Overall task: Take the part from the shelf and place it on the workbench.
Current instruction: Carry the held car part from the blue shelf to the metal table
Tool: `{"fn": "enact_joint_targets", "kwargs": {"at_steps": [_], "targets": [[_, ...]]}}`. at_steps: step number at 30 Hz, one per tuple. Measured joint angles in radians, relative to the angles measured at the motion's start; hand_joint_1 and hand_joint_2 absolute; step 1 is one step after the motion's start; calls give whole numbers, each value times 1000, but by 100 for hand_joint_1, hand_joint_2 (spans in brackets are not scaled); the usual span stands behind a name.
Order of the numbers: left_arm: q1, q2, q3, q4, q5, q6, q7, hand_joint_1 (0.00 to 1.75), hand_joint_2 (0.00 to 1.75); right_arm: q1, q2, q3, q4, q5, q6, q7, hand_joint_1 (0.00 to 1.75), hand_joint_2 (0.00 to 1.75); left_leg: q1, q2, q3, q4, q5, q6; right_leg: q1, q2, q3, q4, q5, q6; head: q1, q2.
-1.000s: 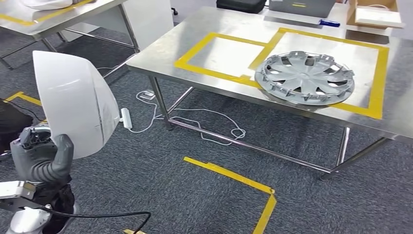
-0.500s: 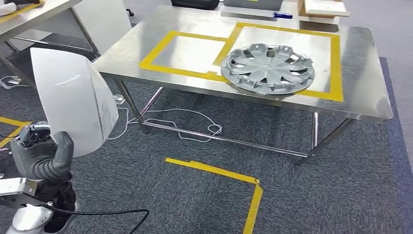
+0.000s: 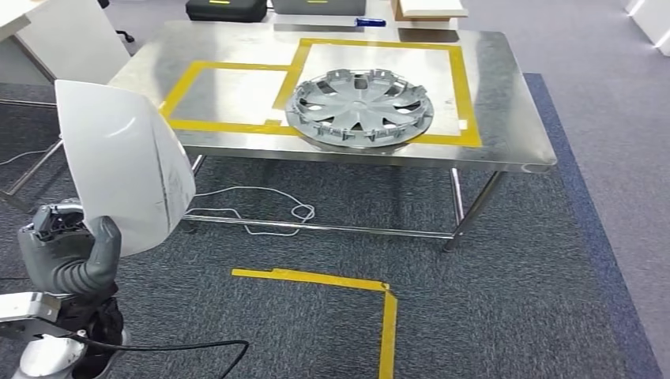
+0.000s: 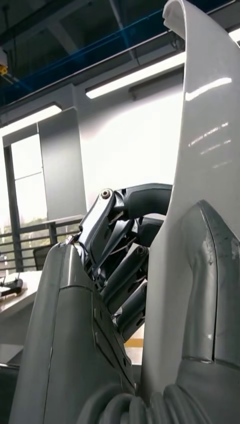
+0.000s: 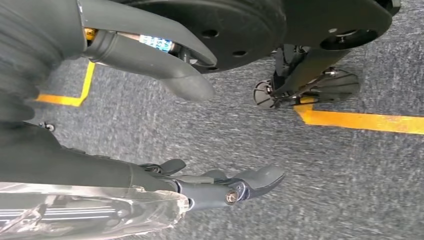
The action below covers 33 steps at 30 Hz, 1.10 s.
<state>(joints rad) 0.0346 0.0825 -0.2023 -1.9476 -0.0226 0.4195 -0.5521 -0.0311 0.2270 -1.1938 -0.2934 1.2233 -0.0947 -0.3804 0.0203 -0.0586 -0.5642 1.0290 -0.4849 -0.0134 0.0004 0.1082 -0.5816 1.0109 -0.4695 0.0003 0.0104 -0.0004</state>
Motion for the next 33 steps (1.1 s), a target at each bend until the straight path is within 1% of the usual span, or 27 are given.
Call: {"fn": "enact_joint_targets", "kwargs": {"at_steps": [2, 3, 4, 5, 6, 7, 8, 9, 10, 11, 12, 13, 14, 15, 17, 19, 20, 21, 23, 24, 25, 26, 27, 28, 29, 30, 33], "targets": [[-3, 0, 0, 0, -5, 0, -1, 175, 175, 4, 0, 0, 0, 1, 1, 2, 0, 175, -2, 5, 1, -10, -4, 11, -2, 12, -10, -1, 3, 13, 0, 0], [-5, 0, -1, 0, -7, 0, -1, 175, 175, 6, 0, 0, 0, 3, 1, 3, 0, 175, -1, 11, 1, -14, -2, 17, -2, 6, -14, 2, 0, 19, 0, 0], [-7, 0, -1, 0, -9, 0, -1, 175, 175, 7, 0, 1, 1, 5, 2, 5, 0, 175, 0, 18, 2, -17, 1, 24, -1, -12, -23, 16, -10, 24, 4, 0], [-8, 0, -1, 0, -11, 0, -2, 175, 175, 7, -1, 2, 1, 9, 3, 8, 0, 175, 1, 26, 3, -20, 3, 29, -1, -36, -41, 51, -31, 29, 8, 0], [-8, 0, -1, 0, -12, 0, -2, 175, 175, 5, -1, 4, 1, 14, 3, 11, 0, 175, 0, 33, 3, -20, 3, 33, -1, -65, -67, 107, -62, 32, 10, 0], [-7, 0, -1, 0, -14, 0, -2, 175, 175, 3, -2, 6, 2, 19, 4, 15, 0, 175, -1, 40, 3, -20, 2, 35, -1, -84, -101, 177, -94, 36, 13, 0], [-6, 0, -1, 0, -15, 0, -2, 175, 175, 1, -2, 8, 3, 23, 3, 19, 0, 175, -3, 48, 3, -20, 0, 37, -3, -94, -132, 241, -118, 38, 13, 0], [-6, 1, -1, 0, -17, 0, -3, 175, 175, 1, -3, 11, 3, 26, 2, 23, 0, 175, -3, 54, 3, -20, -2, 37, -3, -97, -151, 279, -126, 39, 13, 0], [-6, 1, -1, 0, -18, -1, -4, 175, 175, 2, -3, 13, 4, 29, 1, 28, 0, 175, -4, 58, 5, -20, -4, 37, -3, -98, -150, 278, -113, 39, 14, 0], [-6, 1, -1, 0, -19, -2, -4, 175, 175, 3, -4, 15, 5, 31, 0, 31, 0, 175, -4, 61, 8, -20, -6, 36, -3, -99, -128, 237, -84, 38, 13, 0], [-6, 1, -1, 0, -19, -3, -5, 175, 175, 4, -4, 18, 6, 34, -1, 34, 0, 175, -4, 64, 11, -20, -8, 33, -3, -101, -91, 167, -48, 35, 14, 0], [-6, 1, -1, 0, -19, -4, -6, 175, 175, 4, -5, 21, 7, 35, -2, 36, 0, 175, -5, 65, 15, -20, -11, 30, -1, -105, -52, 96, -25, 31, 14, 0], [-6, 1, -1, 0, -19, -5, -6, 175, 175, 2, -6, 23, 8, 36, -3, 38, 0, 175, -7, 66, 17, -19, -14, 25, 1, -108, -21, 41, -13, 26, 13, 0], [-6, 1, -2, 0, -19, -5, -6, 175, 175, 1, -6, 25, 9, 37, -4, 40, 0, 175, -9, 67, 18, -19, -16, 21, 3, -110, -2, 10, -11, 21, 12, 0], [-7, 1, -2, 0, -19, -5, -6, 175, 175, 1, -7, 27, 11, 38, -6, 43, 0, 175, -9, 68, 19, -20, -18, 10, 6, -109, 6, 0, -19, 11, 12, 0], [-7, 1, -2, 0, -19, -5, -6, 175, 175, 4, -7, 29, 13, 39, -8, 48, 0, 175, -7, 68, 18, -6, -29, 0, 3, -108, 15, -6, -19, 0, 10, 0], [-8, 2, -2, -1, -19, -5, -7, 175, 175, 4, -7, 30, 14, 40, -10, 51, 0, 175, -7, 67, 6, 24, -45, -5, 0, -108, 22, -10, -20, -6, 9, 0], [-7, 3, -2, -1, -18, -5, -7, 175, 175, 3, -7, 31, 16, 40, -13, 54, 0, 175, -6, 66, -19, 74, -69, -9, -2, -108, 29, -13, -23, -12, 7, 0], [-6, 4, -2, -1, -17, -5, -8, 175, 175, 2, -7, 31, 18, 41, -18, 61, 0, 175, -5, 66, -94, 208, -118, -14, -1, -105, 40, -13, -32, -19, 5, 0], [-5, 5, -2, -1, -16, -4, -8, 175, 175, 3, -7, 31, 19, 42, -19, 64, 0, 175, -5, 66, -125, 253, -123, -14, 0, -103, 47, -13, -38, -21, 5, 0], [-5, 5, -2, -1, -15, -4, -8, 175, 175, 3, -7, 32, 20, 42, -21, 66, 0, 175, -5, 66, -141, 266, -107, -14, 0, -101, 55, -13, -45, -20, 5, 0], [-5, 5, -2, -1, -14, -3, -8, 175, 175, 4, -7, 32, 21, 43, -21, 68, 0, 175, -5, 66, -138, 240, -70, -12, 0, -98, 66, -13, -53, -19, 4, 0], [-5, 6, -2, -1, -13, -2, -8, 175, 175, 4, -7, 32, 22, 43, -22, 68, 0, 175, -5, 66, -120, 183, -20, -8, 0, -95, 78, -13, -62, -17, 4, 0], [-5, 6, -2, 0, -13, -1, -8, 175, 175, 4, -7, 32, 24, 43, -22, 69, 0, 175, -7, 65, -96, 124, 18, -3, 0, -93, 86, -13, -71, -14, 5, 0], [-5, 6, -2, 0, -13, 0, -8, 175, 175, 3, -7, 32, 25, 44, -22, 70, 0, 175, -9, 64, -71, 66, 40, 2, 2, -91, 92, -13, -81, -9, 5, 0], [-6, 6, -2, 0, -13, 1, -7, 175, 175, 3, -7, 32, 26, 44, -22, 71, 0, 175, -11, 63, -54, 29, 44, 8, 3, -91, 94, -15, -88, -3, 5, 0], [-6, 6, -2, -1, -12, 2, -7, 175, 175, 2, -7, 32, 28, 44, -23, 73, 0, 175, -13, 61, -33, -8, 22, 24, 3, -94, 104, -15, -90, 18, 4, 0]]}}
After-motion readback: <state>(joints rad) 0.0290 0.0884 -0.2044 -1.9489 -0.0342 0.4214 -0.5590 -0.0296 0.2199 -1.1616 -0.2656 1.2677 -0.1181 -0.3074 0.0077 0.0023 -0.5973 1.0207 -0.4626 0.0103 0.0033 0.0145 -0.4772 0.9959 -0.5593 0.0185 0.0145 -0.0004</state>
